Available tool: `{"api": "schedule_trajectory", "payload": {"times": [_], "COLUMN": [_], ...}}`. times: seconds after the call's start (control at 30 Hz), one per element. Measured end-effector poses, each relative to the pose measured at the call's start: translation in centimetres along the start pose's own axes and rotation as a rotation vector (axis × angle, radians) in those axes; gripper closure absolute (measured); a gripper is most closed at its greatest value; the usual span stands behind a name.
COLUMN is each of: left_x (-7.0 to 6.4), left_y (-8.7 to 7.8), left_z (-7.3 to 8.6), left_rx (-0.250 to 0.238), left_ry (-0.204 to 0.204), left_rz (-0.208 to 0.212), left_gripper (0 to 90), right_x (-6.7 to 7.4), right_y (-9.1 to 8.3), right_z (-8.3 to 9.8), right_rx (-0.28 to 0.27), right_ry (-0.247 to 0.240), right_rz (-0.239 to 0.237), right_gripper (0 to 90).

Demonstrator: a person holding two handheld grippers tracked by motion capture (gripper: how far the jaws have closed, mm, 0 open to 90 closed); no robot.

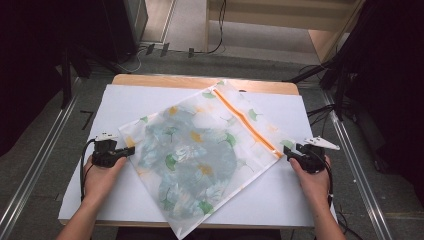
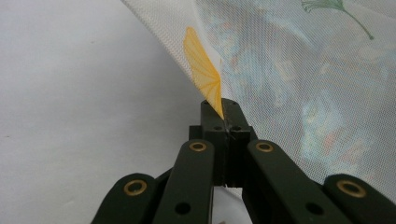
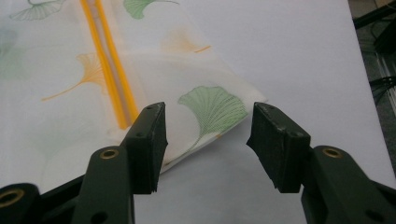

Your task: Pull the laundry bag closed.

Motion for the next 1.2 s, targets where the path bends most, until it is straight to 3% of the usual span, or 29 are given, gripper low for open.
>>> {"api": "schedule_trajectory", "payload": {"times": [0.1,0.17,0.23,0.27,0.33,0.47,0.5,0.57,0.67,0.77,0.9,1.03,1.2], "left_x": [0.0,0.0,0.0,0.0,0.0,0.1,0.2,0.6,0.9,1.4,1.8,2.3,2.7], "left_y": [0.0,0.1,0.0,0.0,-0.1,0.0,0.0,0.3,0.4,0.4,0.5,1.2,2.4], "left_z": [0.0,0.0,-0.1,-0.1,-0.2,-0.7,-0.8,-1.2,-1.5,-2.1,-2.8,-3.6,-3.9], "left_rx": [-0.003,-0.004,-0.005,-0.007,-0.013,-0.018,-0.018,-0.021,-0.025,-0.045,-0.052,-0.056,-0.049], "left_ry": [0.006,0.006,0.003,-0.001,-0.020,-0.014,-0.014,-0.017,-0.025,-0.063,-0.058,-0.067,-0.050], "left_rz": [-0.010,-0.011,-0.008,-0.004,0.000,-0.007,-0.009,-0.021,-0.030,-0.032,-0.042,-0.059,-0.081], "left_gripper": [90.0,90.0,90.0,90.0,90.0,90.0,90.0,90.0,90.0,90.0,90.0,90.0,90.0], "right_x": [-0.6,-0.8,-1.2,-1.2,-1.1,-1.0,-1.0,-0.3,0.3,1.4,2.0,2.9,3.8], "right_y": [1.0,1.3,1.8,2.3,2.6,2.5,2.5,2.2,1.7,0.5,-0.3,-1.8,-4.0], "right_z": [0.0,0.0,-0.1,0.0,0.3,0.6,0.6,1.0,1.1,1.3,1.8,2.8,3.8], "right_rx": [0.017,0.021,0.023,0.028,0.051,0.075,0.075,0.093,0.091,0.063,0.071,0.094,0.095], "right_ry": [0.032,0.048,0.105,0.130,0.126,0.110,0.110,0.069,0.052,0.046,0.067,0.021,0.004], "right_rz": [0.011,0.015,0.008,-0.010,-0.012,-0.009,-0.009,-0.050,-0.065,-0.111,-0.147,-0.171,-0.207], "right_gripper": [39.5,39.3,40.3,47.2,51.1,77.3,77.3,89.0,90.0,90.0,90.0,90.0,90.0]}}
Point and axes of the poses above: each handheld gripper's, and its own axes: y roughly forward along the jaws, z roughly out of its underside, x roughly to its left, the point moved 10 cm from there along y, roughly forward along the jaws, and after that the axes turned 9 degrees about -x, right-handed, at the moved point
